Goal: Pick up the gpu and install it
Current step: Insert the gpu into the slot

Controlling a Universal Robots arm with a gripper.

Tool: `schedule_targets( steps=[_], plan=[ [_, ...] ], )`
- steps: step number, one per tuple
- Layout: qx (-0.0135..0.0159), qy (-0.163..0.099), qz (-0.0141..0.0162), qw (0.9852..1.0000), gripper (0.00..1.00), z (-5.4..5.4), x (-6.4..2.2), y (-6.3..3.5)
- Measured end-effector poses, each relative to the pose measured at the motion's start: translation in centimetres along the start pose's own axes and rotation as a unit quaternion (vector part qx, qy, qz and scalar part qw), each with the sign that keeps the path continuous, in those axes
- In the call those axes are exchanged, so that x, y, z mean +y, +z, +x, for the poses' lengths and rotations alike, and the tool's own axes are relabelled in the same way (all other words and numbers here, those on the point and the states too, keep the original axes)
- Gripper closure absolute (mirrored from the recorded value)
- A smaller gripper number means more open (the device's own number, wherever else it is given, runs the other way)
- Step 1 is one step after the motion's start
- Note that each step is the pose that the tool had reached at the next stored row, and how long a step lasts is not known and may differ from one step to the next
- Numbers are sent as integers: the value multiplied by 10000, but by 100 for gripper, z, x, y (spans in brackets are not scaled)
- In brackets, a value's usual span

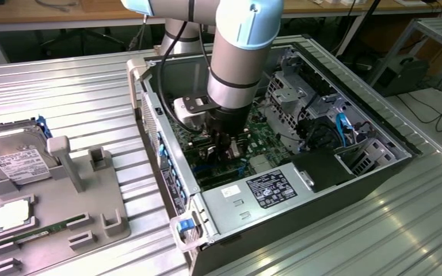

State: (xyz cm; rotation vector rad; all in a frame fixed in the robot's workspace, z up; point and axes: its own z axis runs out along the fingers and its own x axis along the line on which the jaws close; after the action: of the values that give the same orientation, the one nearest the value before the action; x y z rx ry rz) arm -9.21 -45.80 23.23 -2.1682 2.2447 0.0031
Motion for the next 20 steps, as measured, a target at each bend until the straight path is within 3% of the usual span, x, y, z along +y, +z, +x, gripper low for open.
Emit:
schedule_targets(
  steps=[20],
  plan=[
    [-3, 0, 3, 10000, 72, 1, 17, 54]
  ],
)
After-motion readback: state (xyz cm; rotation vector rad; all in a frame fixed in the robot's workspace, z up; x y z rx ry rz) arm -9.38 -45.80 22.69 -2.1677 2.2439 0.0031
